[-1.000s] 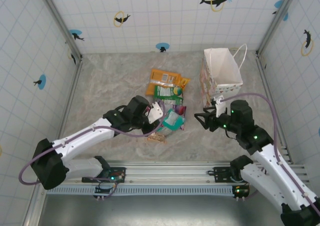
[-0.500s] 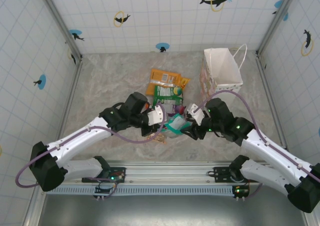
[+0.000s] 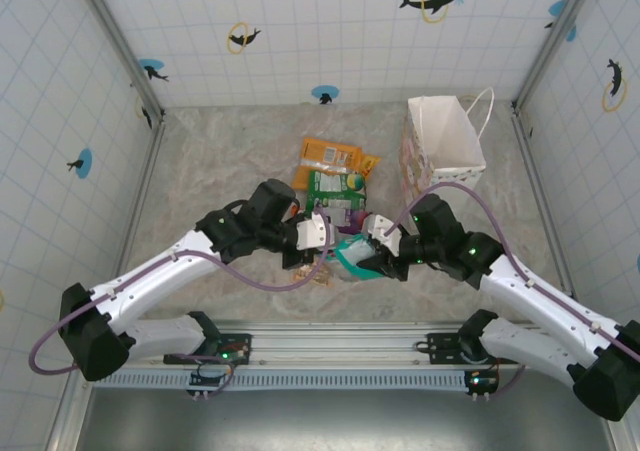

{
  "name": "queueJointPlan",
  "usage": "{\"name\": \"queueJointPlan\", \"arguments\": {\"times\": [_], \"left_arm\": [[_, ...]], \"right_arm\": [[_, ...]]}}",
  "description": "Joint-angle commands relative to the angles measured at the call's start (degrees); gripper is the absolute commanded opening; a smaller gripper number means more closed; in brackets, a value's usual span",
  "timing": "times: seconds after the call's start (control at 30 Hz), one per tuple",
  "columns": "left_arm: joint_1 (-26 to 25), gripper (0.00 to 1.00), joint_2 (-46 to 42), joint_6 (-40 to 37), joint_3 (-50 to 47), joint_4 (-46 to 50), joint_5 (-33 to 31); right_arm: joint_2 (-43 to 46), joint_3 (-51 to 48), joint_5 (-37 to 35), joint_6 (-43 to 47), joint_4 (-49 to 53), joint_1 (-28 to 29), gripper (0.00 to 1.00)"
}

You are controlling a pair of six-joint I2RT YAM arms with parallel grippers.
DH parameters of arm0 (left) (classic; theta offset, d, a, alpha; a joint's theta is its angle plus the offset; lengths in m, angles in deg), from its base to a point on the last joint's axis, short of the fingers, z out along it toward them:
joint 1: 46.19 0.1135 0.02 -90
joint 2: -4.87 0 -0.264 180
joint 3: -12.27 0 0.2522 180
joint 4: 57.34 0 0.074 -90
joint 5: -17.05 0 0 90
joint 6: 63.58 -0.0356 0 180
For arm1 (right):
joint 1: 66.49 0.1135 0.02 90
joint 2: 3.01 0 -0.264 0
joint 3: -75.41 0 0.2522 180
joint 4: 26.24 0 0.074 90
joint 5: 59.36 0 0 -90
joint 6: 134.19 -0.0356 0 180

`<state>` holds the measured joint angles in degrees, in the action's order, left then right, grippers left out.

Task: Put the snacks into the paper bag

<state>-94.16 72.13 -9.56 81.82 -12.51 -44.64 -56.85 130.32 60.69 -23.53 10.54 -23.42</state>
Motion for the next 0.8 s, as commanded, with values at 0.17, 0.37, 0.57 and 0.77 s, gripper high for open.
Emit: {"name": "queueJointPlan", "arguments": {"times": [0.17, 0.37, 0.57, 0.77], "left_arm": [[-0.4, 0.00, -1.4, 2.5, 1.4, -6.0, -3.8], [-0.4, 0.41, -2.3, 8.9, -0.9, -11.6, -8.7], [-0.4, 0.73, -3.0, 22.7, -4.5, -21.0, -20.0], [-0.3, 0.82, -1.1, 34.9, -5.7, -22.9, -31.4]], "right_arm": [[2.3, 0.0, -2.7, 1.2, -3.4, 0.2, 0.12], [7.1, -2.1, -10.5, 0.4, -6.4, 0.1, 0.05], [12.5, -3.4, -16.8, -0.9, -12.2, -1.0, 0.03], [16.4, -4.0, -23.4, -3.2, -21.4, -3.9, 0.03]]}}
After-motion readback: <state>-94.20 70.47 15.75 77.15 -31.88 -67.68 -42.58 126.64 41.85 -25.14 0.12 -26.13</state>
